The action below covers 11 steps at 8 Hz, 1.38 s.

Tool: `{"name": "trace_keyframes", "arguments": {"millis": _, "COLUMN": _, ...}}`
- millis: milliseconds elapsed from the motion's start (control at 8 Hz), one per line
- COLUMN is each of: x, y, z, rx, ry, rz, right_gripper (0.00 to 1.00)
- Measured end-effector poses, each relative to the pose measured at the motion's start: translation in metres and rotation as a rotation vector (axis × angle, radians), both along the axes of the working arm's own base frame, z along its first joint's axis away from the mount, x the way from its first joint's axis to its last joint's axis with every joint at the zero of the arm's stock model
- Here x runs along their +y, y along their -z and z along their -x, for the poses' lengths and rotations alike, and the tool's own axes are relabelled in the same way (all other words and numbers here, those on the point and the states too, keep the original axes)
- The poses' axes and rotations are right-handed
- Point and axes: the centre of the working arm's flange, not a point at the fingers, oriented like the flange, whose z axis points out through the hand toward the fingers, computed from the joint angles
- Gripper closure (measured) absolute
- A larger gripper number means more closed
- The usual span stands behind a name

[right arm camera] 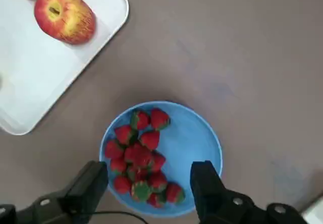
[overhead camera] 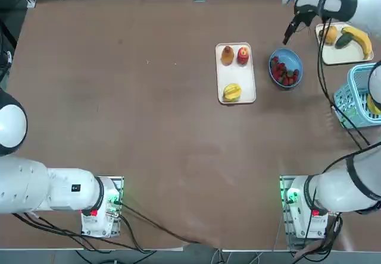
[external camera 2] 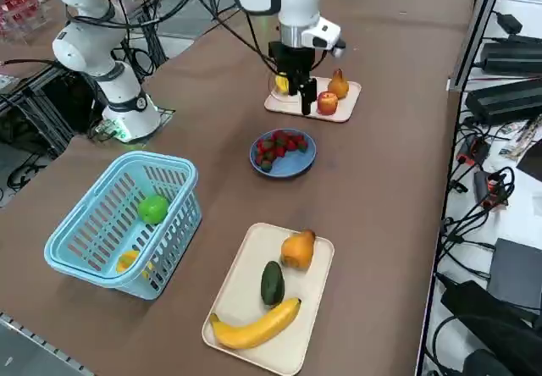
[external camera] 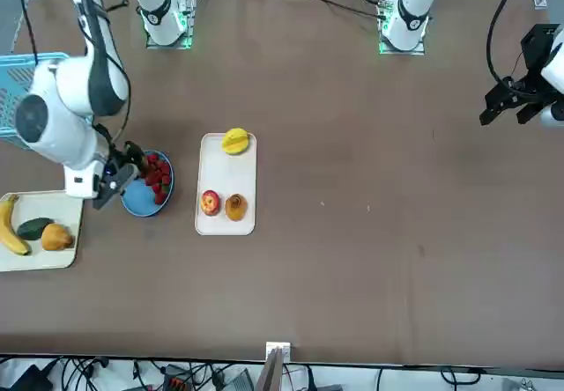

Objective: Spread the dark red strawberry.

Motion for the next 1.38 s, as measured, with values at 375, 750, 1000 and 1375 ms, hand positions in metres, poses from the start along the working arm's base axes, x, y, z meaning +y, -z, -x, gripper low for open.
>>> {"name": "trace_keyframes", "arguments": {"millis": 375, "x": 0.020, "y": 0.057, "z": 0.013, "rx": -0.036, "ry": -0.053, "rz": 0.001, "right_gripper": 0.01}}
{"name": "trace_keyframes", "arguments": {"millis": 750, "x": 0.022, "y": 0.090, "z": 0.016, "rx": -0.020, "ry": -0.081, "rz": 0.006, "right_gripper": 0.05}}
{"name": "trace_keyframes", "arguments": {"millis": 1000, "x": 0.016, "y": 0.096, "z": 0.019, "rx": -0.008, "ry": -0.094, "rz": 0.008, "right_gripper": 0.08}}
{"name": "trace_keyframes", "arguments": {"millis": 1375, "x": 0.012, "y": 0.105, "z": 0.028, "rx": 0.017, "ry": -0.094, "rz": 0.010, "right_gripper": 0.12}}
